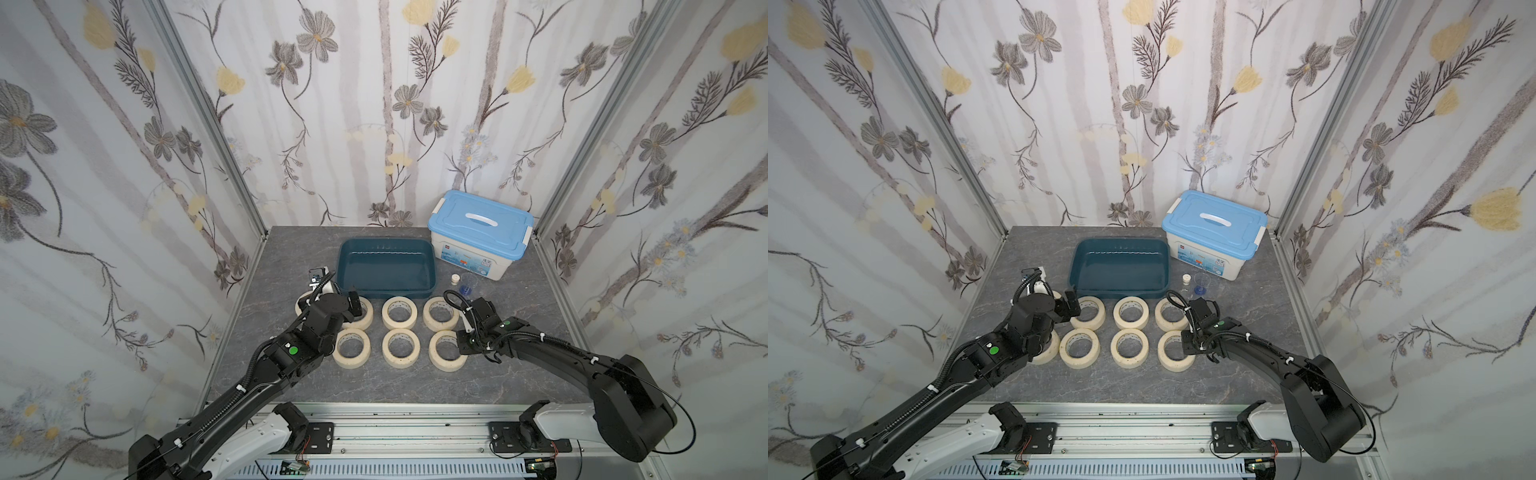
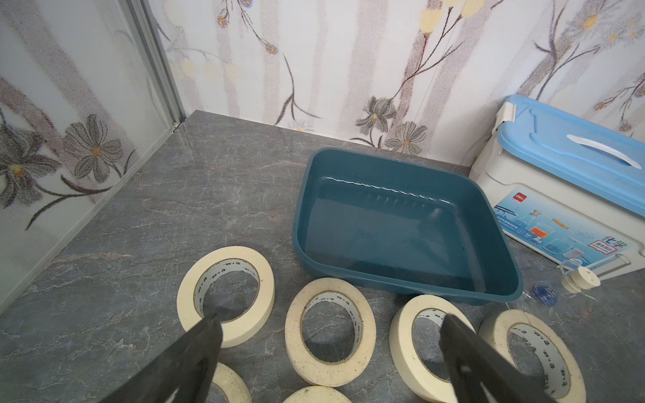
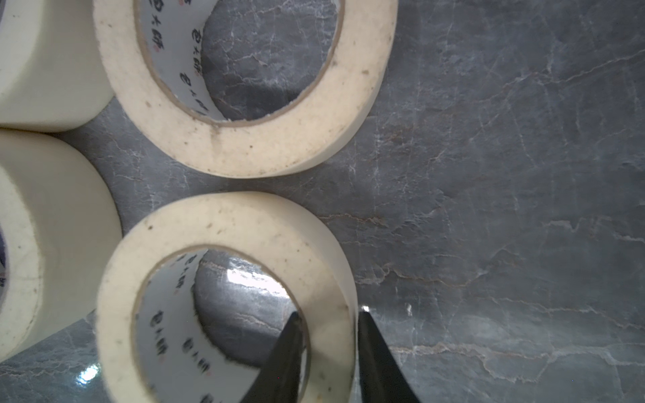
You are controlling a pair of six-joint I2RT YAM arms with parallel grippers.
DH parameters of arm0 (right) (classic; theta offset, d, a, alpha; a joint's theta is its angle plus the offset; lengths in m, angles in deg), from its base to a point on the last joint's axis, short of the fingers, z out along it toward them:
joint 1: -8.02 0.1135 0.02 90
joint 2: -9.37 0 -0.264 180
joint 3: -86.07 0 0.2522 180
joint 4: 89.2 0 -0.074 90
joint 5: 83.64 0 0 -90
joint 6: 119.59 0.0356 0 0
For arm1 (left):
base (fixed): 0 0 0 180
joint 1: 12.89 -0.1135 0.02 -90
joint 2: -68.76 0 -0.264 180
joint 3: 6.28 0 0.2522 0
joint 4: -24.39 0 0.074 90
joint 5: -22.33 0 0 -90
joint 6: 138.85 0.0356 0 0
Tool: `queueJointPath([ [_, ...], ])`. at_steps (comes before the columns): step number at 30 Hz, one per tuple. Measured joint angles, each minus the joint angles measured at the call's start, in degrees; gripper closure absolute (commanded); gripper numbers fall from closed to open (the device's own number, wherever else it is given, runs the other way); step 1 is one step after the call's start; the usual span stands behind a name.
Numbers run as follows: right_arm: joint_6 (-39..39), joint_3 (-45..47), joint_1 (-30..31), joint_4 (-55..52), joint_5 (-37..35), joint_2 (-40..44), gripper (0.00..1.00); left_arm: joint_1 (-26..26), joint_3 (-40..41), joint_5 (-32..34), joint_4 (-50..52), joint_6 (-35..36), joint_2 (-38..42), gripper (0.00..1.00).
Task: Take out the art tape in the storage box
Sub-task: Place the art tape at the center of the board, then reset both arms
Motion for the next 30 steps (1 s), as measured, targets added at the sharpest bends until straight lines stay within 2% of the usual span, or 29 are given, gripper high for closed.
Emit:
queueJointPath([
  [5,0.00,0.11,-0.02,-0.09,0.04,0.92,0.60,-0.57,-1.25,0.72,0.15,0.04,-0.96,0.00],
  [9,-0.02,-0.83,-0.55,-1.01,0.28,3.17,0.54,-3.10,-2.58,1.14,0.13,0.28,-1.57,0.00],
  [17,-2.25,-5.88,-6.62,-3.08,0.13,9.53,0.42,-15.10,-2.86,-1.86,-0.96,0.76,-1.62,0.00],
  [23,-5.33,-9.62,-13.22,-3.39,-2.82,12.85,0.23,-21.92,0.98,-1.46,-6.69,5.03,0.07,0.00],
  [26,-6.75,-10.75,-16.65,-3.37,-5.11,14.47,0.01,-26.08,3.56,-0.37,-10.36,6.27,1.42,0.00],
  [30,-7.41,-10.32,-21.59,-2.45,-7.91,16.94,0.00,-30.01,6.82,-0.17,-14.32,7.17,1.77,0.00],
])
